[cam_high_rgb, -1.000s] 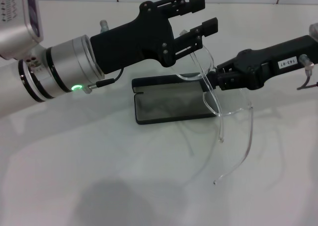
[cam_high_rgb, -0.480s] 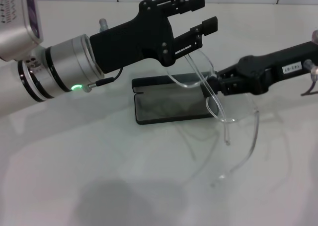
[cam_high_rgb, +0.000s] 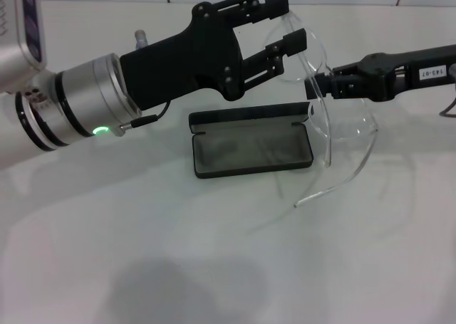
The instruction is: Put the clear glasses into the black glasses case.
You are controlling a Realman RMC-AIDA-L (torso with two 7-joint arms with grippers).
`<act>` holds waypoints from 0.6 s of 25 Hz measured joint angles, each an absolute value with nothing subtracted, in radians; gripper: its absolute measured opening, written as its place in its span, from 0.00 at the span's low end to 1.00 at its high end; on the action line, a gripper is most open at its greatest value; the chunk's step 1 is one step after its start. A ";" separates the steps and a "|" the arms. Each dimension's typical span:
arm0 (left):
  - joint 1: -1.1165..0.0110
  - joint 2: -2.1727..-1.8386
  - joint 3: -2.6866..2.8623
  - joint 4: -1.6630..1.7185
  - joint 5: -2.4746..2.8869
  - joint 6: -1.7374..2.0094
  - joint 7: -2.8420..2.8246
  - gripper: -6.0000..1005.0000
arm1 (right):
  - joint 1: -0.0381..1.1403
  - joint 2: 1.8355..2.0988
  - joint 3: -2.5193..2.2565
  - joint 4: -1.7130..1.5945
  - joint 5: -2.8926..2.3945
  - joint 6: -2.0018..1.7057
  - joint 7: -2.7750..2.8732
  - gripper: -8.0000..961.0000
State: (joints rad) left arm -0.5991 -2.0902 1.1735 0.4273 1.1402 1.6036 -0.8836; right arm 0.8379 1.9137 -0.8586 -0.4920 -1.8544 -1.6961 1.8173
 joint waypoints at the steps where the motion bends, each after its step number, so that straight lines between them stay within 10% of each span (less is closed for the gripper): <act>1: -0.600 -2.090 1.173 0.427 1.141 1.601 -0.884 0.50 | 0.839 1.914 -0.858 -0.494 -1.854 -1.697 1.817 0.14; 15: -0.606 -2.092 1.172 0.427 1.142 1.590 -0.856 0.50 | 0.866 1.928 -0.866 -0.492 -1.855 -1.726 1.818 0.14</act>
State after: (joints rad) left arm -0.6058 -2.0920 1.1721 0.4266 1.1425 1.5899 -0.8555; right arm 0.8656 1.9285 -0.8656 -0.4919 -1.8546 -1.7257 1.8179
